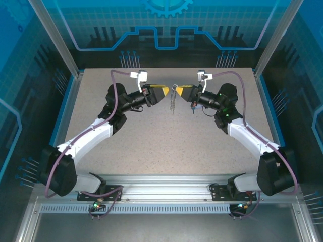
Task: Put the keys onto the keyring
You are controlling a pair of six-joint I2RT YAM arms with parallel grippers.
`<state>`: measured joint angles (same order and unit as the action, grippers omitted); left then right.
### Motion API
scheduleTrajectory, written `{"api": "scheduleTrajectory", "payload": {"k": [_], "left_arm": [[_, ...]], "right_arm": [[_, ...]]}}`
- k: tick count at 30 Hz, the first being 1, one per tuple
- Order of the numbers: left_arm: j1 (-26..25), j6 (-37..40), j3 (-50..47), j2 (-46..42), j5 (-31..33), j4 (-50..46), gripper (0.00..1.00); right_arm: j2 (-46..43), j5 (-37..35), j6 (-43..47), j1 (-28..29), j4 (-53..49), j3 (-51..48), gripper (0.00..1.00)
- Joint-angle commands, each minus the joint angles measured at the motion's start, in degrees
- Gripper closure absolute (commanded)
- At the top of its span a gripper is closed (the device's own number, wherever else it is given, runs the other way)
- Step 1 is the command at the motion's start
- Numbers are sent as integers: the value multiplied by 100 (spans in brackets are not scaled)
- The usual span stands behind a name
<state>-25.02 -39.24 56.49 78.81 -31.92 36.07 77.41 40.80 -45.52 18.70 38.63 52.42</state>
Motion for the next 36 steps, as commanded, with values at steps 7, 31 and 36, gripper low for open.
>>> {"api": "scheduleTrajectory", "payload": {"k": [7, 31, 36], "left_arm": [[-37, -929, -104, 382, -211, 1494, 64], [-282, -895, 207, 803, -195, 1593, 72], [-285, -903, 205, 827, -141, 1674, 71]], "right_arm": [[-320, -427, -387, -24, 397, -162, 100], [-198, -495, -499, 185, 584, -48, 100], [-186, -485, -468, 213, 558, -48, 100]]}}
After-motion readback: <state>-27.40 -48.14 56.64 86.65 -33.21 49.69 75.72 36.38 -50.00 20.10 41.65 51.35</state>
